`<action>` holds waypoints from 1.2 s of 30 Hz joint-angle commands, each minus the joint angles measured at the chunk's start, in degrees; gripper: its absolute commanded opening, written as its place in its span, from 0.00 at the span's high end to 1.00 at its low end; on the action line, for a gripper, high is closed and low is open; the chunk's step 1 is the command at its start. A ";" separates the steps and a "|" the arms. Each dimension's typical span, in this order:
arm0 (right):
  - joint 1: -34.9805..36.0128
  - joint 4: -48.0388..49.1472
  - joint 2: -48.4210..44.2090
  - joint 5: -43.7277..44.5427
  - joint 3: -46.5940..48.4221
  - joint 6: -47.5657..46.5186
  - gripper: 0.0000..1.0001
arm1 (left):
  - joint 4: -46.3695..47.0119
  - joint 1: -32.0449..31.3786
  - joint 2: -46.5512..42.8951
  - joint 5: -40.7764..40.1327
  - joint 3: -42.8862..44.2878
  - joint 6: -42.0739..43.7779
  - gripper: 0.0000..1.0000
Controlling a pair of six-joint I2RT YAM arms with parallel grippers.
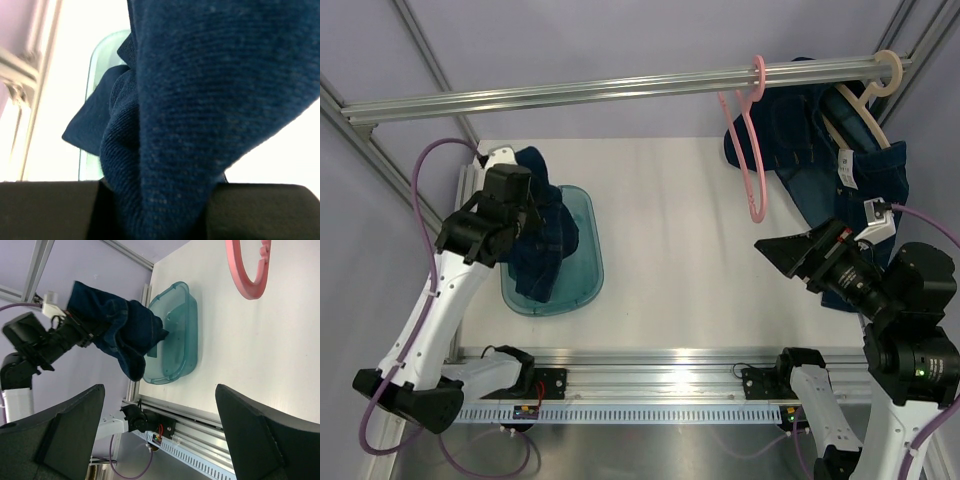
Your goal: Remove the skirt from the hanger
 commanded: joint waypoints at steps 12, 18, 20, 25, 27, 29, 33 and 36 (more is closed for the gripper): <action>-0.08 -6.84 1.96 3.97 13.86 -2.22 0.00 | 18.99 16.62 1.75 29.78 -23.31 -4.76 1.00; -0.08 -13.42 7.92 7.40 19.84 -5.55 0.01 | 20.31 18.30 12.48 33.21 -25.78 -7.58 1.00; -0.08 -15.63 10.57 9.59 22.72 -7.31 0.01 | 22.33 18.65 13.09 33.22 -28.06 -9.07 1.00; -0.08 -14.85 12.51 23.53 29.75 -9.34 0.01 | 25.49 21.28 16.26 40.85 -31.05 -11.54 0.98; -0.08 -15.99 14.96 25.58 31.70 -10.31 0.00 | 25.41 21.46 16.35 41.04 -31.32 -11.28 0.66; -0.08 -16.43 16.72 26.56 32.77 -10.57 0.01 | 25.15 21.47 15.56 40.87 -31.76 -11.37 0.30; -0.08 -12.41 17.96 28.84 30.22 -9.96 0.01 | 23.74 21.47 10.12 39.46 -32.46 -11.54 0.01; -0.08 -12.13 18.93 32.79 32.14 -9.43 0.00 | 20.24 21.29 3.97 37.63 -30.11 -11.28 0.01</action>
